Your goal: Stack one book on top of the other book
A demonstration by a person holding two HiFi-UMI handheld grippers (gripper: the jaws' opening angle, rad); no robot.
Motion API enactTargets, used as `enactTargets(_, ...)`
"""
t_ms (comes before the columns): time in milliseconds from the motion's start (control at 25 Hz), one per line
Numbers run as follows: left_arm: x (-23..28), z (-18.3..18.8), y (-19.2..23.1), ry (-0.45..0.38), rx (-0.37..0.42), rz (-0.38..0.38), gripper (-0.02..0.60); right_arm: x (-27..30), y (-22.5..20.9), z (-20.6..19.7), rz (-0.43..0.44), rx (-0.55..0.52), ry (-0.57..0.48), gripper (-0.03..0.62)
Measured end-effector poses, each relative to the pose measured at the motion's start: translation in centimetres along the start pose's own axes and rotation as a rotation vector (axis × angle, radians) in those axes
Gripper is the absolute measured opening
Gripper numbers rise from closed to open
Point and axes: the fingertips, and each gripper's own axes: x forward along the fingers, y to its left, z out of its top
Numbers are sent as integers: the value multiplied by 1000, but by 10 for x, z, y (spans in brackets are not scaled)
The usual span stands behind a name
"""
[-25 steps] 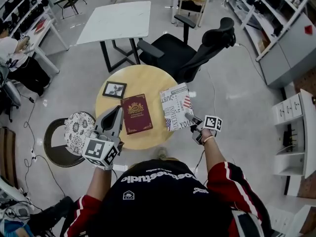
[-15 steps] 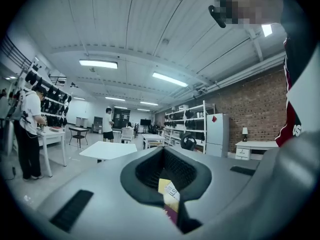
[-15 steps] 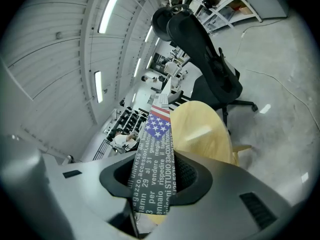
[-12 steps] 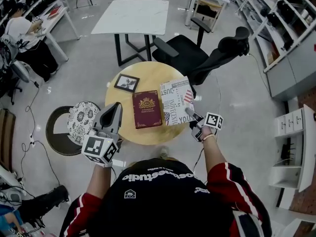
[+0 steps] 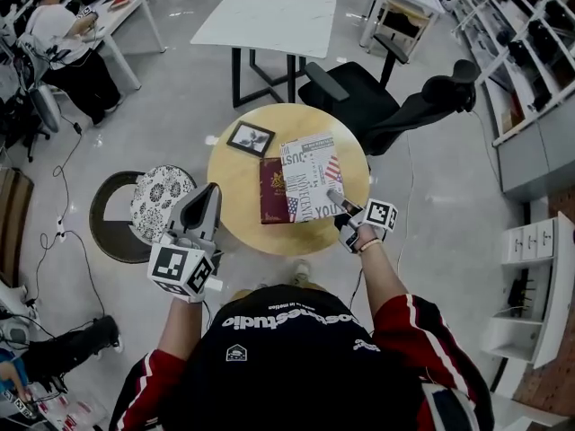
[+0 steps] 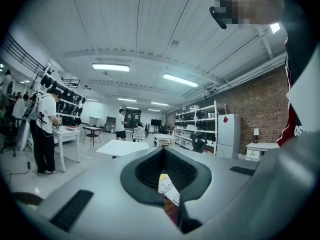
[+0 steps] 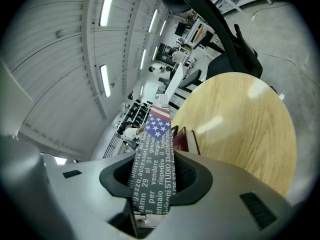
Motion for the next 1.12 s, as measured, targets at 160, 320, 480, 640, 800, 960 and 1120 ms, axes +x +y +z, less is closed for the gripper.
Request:
enactTargets(160, -15, -3, 11, 2, -5, 27, 15, 22, 5, -21, 4, 11, 25, 173)
enactTargets(320, -26, -3, 20, 5, 1, 42, 15, 41, 6, -38, 0, 28, 40, 173)
enactTargets(480, -35, -3, 31, 14, 7, 53, 15, 55, 3, -51, -9, 73, 16, 173)
enactTargets(640, -43, -4, 37, 19, 7, 57, 15, 61, -3, -67, -18, 130, -12, 173)
enactTargets(800, -44, -3, 39, 16, 9, 50, 15, 63, -9, -81, -27, 143, -12, 173)
enactTargets(960, -41, -3, 38, 16, 4, 44, 15, 64, -14, -83, -46, 132, -3, 173)
enactTargets(1120, -40, -4, 40, 12, -2, 49, 15, 66, -22, -86, -92, 119, 28, 190)
